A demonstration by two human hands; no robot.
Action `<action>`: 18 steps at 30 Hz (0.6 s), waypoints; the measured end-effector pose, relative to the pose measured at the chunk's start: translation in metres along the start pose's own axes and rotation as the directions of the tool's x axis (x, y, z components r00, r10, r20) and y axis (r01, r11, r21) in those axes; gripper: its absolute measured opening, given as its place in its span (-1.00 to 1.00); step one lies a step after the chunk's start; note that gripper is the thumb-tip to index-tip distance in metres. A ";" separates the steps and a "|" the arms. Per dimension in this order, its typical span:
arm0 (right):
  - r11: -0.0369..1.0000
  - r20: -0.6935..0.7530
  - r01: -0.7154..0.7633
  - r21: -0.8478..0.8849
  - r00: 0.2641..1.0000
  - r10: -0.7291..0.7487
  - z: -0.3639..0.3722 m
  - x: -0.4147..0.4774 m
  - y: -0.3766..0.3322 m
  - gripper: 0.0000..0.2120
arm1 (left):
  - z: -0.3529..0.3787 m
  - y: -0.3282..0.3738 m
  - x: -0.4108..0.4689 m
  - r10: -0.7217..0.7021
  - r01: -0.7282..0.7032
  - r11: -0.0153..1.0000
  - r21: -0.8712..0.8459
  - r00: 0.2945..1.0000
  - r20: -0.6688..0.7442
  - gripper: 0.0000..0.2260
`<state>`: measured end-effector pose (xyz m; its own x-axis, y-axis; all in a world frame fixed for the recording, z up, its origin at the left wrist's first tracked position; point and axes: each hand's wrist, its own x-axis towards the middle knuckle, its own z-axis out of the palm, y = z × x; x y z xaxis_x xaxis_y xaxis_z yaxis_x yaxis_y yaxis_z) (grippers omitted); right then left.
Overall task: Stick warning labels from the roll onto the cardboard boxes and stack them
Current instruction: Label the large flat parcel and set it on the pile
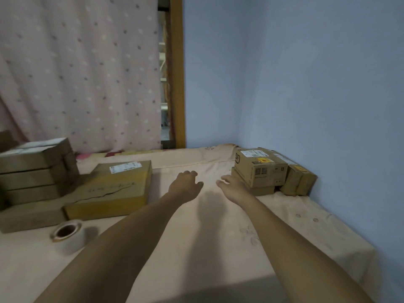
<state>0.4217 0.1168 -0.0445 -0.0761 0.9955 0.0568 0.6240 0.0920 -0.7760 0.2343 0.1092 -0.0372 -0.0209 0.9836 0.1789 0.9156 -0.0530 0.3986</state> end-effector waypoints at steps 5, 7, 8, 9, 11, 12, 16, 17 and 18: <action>0.995 0.091 0.097 -0.004 0.991 -0.096 0.053 -0.008 -0.058 -0.48 | -0.047 -0.075 -0.029 -0.155 0.156 0.988 0.000 0.985 -0.072 -0.53; 0.993 0.129 0.122 -0.012 0.985 -0.119 0.076 -0.011 -0.077 -0.46 | -0.064 -0.110 -0.040 -0.239 0.235 0.969 -0.072 0.969 -0.061 -0.56; 0.992 0.145 0.127 -0.018 0.982 -0.123 0.087 -0.013 -0.086 -0.46 | -0.071 -0.128 -0.045 -0.270 0.265 0.961 -0.078 0.961 -0.062 -0.55; 0.992 0.160 0.127 -0.024 0.980 -0.121 0.099 -0.015 -0.094 -0.45 | -0.078 -0.144 -0.051 -0.294 0.290 0.955 -0.070 0.953 -0.067 -0.54; 0.993 0.203 0.113 -0.037 0.974 -0.103 0.122 -0.018 -0.108 -0.42 | -0.092 -0.173 -0.062 -0.347 0.342 0.938 -0.063 0.932 -0.106 -0.58; 0.993 0.228 0.109 -0.045 0.969 -0.096 0.133 -0.019 -0.114 -0.40 | -0.099 -0.186 -0.069 -0.381 0.378 0.924 -0.048 0.916 -0.127 -0.63; 0.996 0.300 0.087 -0.037 0.951 -0.072 0.172 -0.026 -0.131 -0.40 | -0.117 -0.230 -0.088 -0.522 0.522 0.851 -0.053 0.834 -0.180 -0.63; 0.997 0.312 0.075 -0.017 0.948 -0.066 0.180 -0.027 -0.134 -0.43 | -0.118 -0.240 -0.090 -0.557 0.550 0.830 -0.090 0.811 -0.178 -0.58; 0.998 0.322 0.065 0.005 0.944 -0.063 0.187 -0.028 -0.137 -0.46 | -0.120 -0.247 -0.093 -0.590 0.576 0.808 -0.128 0.789 -0.173 -0.54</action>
<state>0.1934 0.0721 -0.0574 -0.3621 0.9268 -0.0998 0.6138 0.1565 -0.7738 -0.0381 0.0102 -0.0449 -0.6256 0.7777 0.0614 0.6763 0.5013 0.5398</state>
